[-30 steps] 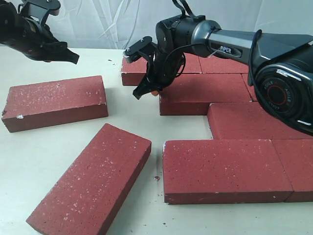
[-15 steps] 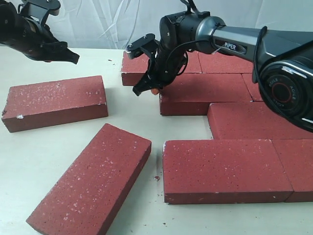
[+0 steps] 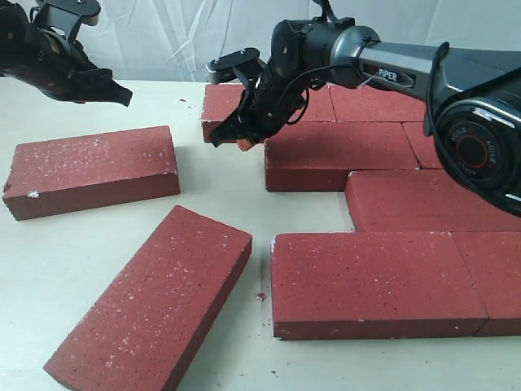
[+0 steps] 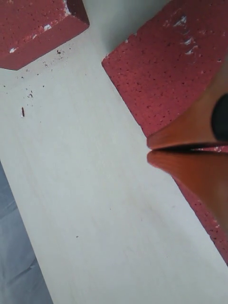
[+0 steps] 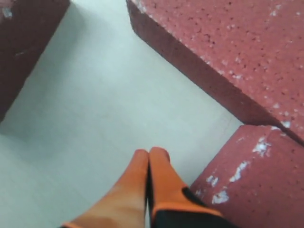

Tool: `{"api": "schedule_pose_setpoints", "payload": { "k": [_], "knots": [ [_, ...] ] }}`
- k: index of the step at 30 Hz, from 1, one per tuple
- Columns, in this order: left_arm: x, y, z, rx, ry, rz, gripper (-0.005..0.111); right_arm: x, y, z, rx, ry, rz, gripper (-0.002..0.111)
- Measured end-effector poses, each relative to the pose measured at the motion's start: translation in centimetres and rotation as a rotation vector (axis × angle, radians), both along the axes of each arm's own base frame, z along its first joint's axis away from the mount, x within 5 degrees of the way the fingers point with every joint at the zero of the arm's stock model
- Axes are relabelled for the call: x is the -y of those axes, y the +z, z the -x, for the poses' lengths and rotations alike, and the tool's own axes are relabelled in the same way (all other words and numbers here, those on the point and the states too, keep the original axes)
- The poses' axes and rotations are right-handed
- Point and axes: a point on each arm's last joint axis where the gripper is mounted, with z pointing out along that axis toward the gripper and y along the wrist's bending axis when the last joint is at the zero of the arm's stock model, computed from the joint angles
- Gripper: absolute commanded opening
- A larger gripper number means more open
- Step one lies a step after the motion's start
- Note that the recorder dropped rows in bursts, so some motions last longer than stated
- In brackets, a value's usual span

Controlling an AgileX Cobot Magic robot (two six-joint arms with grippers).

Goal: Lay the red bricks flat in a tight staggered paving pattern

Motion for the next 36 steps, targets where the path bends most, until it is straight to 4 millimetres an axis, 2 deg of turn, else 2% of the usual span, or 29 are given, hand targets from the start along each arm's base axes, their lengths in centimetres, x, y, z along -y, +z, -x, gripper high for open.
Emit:
{"api": "schedule_pose_setpoints", "payload": {
  "k": [3,7,9,12,17,23,32,34,36],
  "knots": [
    [0.0,0.0,0.0,0.0,0.0,0.0,0.0,0.5,1.4,0.2,0.033,0.022,0.043,-0.001],
    [0.0,0.0,0.0,0.0,0.0,0.001,0.0,1.6,5.0,0.4,0.098,0.046,0.1,-0.001],
    [0.0,0.0,0.0,-0.001,0.001,0.003,0.0,2.4,5.7,0.3,0.099,0.038,0.115,-0.001],
    [0.0,0.0,0.0,-0.002,0.005,0.009,0.0,3.7,5.2,-0.2,0.073,0.015,0.132,-0.001],
    [0.0,0.0,0.0,-0.002,0.007,0.013,0.0,5.5,2.5,-1.3,-0.002,-0.025,0.153,-0.001],
    [0.1,0.0,0.0,0.004,0.006,0.015,0.0,5.7,0.5,-1.6,-0.038,-0.027,0.172,-0.001],
    [0.1,0.0,0.0,0.005,0.006,0.016,0.0,5.7,0.7,-1.6,-0.033,-0.029,0.165,-0.001],
    [0.1,0.0,0.0,0.005,0.006,0.016,0.0,5.7,1.5,-1.5,-0.02,-0.03,0.16,-0.001],
    [0.1,0.0,0.0,0.005,0.006,0.016,0.0,5.8,3.2,-1.2,0.0,-0.031,0.15,-0.001]
  ]
}}
